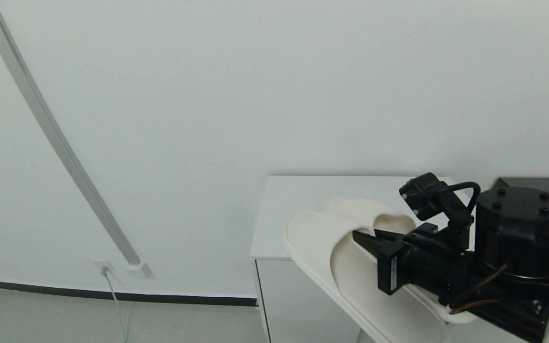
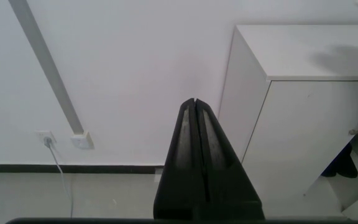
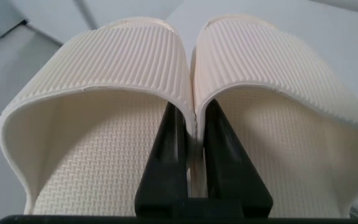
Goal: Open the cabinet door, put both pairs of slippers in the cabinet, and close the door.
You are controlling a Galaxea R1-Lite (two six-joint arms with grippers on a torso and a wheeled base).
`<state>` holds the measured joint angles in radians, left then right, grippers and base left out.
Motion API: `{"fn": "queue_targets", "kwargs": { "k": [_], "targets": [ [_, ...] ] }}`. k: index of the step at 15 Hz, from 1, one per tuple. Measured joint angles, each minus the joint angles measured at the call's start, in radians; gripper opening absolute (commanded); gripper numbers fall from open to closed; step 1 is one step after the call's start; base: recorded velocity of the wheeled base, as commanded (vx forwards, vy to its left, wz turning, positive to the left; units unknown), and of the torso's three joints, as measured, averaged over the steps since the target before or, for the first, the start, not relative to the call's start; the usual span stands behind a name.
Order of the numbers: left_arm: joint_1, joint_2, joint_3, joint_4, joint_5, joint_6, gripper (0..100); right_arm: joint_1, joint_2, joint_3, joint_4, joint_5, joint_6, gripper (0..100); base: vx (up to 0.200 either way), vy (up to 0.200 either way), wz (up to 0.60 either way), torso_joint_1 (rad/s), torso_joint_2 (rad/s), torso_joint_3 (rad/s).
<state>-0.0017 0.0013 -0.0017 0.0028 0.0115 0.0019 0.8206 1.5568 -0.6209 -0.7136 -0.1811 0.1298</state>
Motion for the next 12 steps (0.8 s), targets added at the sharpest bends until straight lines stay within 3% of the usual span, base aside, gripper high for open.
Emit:
{"fn": "queue_targets", "kwargs": {
  "k": [5,12],
  "targets": [
    [0.000,0.000,0.000,0.000,0.000,-0.001,0,0.012,-0.039,0.022,-0.001,0.010,0.002,0,0.000,0.000,0.00,0.000,0.00,0.000],
    [0.000,0.000,0.000,0.000,-0.004,-0.001,0,0.014,-0.040,0.023,-0.001,0.008,0.002,0,-0.200,0.000,0.00,0.004,0.00,0.002]
  ]
}}
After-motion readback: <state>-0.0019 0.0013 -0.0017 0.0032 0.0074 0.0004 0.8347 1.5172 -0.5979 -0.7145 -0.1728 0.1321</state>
